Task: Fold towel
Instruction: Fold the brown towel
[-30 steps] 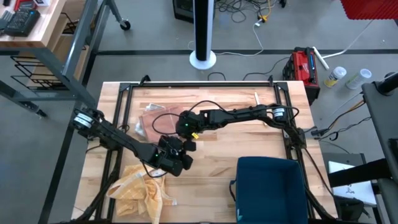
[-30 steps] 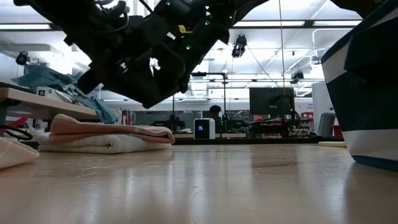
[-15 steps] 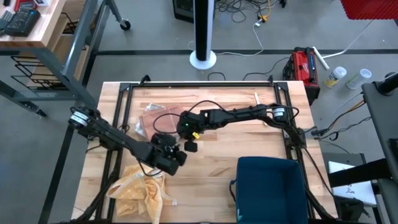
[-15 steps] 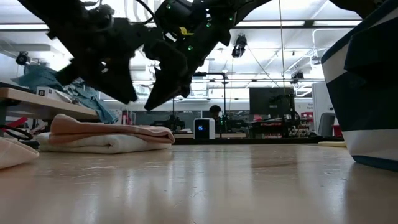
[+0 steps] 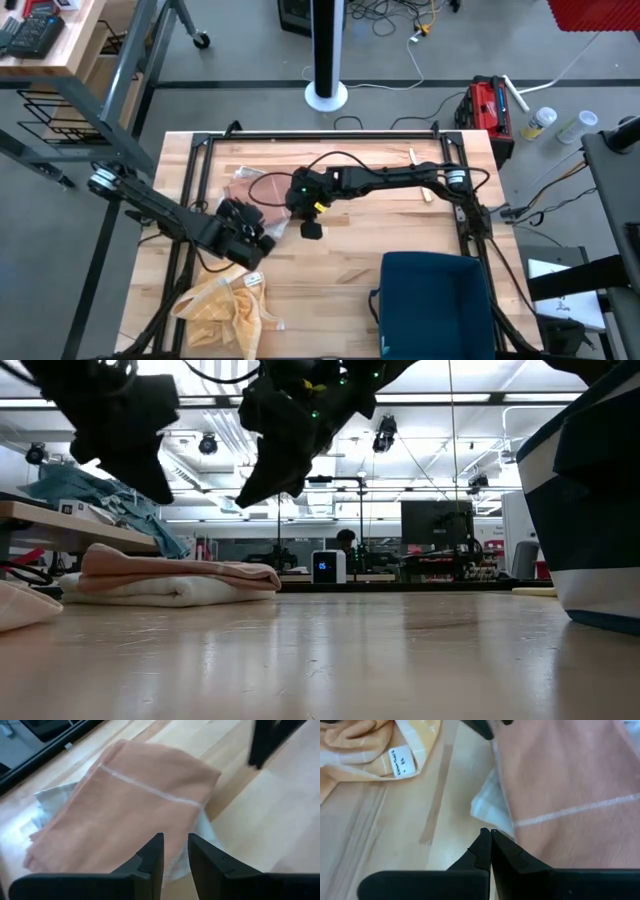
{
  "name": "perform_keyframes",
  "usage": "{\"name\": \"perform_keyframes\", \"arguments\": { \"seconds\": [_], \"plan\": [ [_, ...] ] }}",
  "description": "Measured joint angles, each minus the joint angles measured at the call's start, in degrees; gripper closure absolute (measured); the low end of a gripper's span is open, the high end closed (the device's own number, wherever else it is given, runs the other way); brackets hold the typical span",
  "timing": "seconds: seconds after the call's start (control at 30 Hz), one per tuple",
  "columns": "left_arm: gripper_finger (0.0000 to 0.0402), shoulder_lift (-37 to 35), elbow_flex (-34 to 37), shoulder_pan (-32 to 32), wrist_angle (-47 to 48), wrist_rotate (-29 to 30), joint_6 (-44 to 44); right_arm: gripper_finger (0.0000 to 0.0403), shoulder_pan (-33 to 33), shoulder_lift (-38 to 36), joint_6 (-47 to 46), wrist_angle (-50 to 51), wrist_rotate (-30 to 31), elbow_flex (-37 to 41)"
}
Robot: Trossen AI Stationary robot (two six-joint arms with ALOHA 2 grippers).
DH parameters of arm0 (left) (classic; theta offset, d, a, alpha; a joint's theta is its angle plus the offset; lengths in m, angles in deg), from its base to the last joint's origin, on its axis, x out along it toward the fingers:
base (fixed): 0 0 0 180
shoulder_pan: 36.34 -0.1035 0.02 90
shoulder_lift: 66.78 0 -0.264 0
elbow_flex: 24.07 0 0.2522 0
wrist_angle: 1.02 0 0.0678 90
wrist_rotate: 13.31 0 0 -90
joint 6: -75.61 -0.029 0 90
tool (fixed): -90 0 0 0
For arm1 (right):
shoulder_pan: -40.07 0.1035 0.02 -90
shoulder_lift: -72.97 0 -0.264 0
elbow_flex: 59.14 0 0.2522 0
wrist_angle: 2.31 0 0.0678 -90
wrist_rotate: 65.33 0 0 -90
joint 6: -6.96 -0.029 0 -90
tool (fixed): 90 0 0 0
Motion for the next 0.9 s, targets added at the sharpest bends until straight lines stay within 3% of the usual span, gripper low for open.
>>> {"name": "perform_keyframes", "arguments": {
  "seconds": [0.17,0.3,0.5,0.7,0.9],
  "plan": [
    [0.0325,-0.9,7.1,0.0,-0.7,-4.1,1.9,0.0403,-0.3,0.5,-0.2,-4.0,0.3,0.2],
    [0.0325,-1.0,14.0,-0.1,-1.1,-4.7,10.0,0.0403,-1.1,1.5,-3.6,-6.5,0.6,0.5],
    [0.0325,-1.3,21.0,-0.1,-3.3,-5.0,21.5,0.0403,-2.2,5.1,-11.9,-10.5,9.7,0.4],
    [0.0325,-1.8,21.9,-0.1,-3.9,-12.0,22.8,0.0403,-2.5,9.2,-18.8,-9.4,10.9,0.5],
    [0.0325,-2.7,17.6,0.4,-3.4,-17.2,17.2,0.0403,-2.5,9.0,-19.5,-7.7,10.9,0.5]
  ]
}}
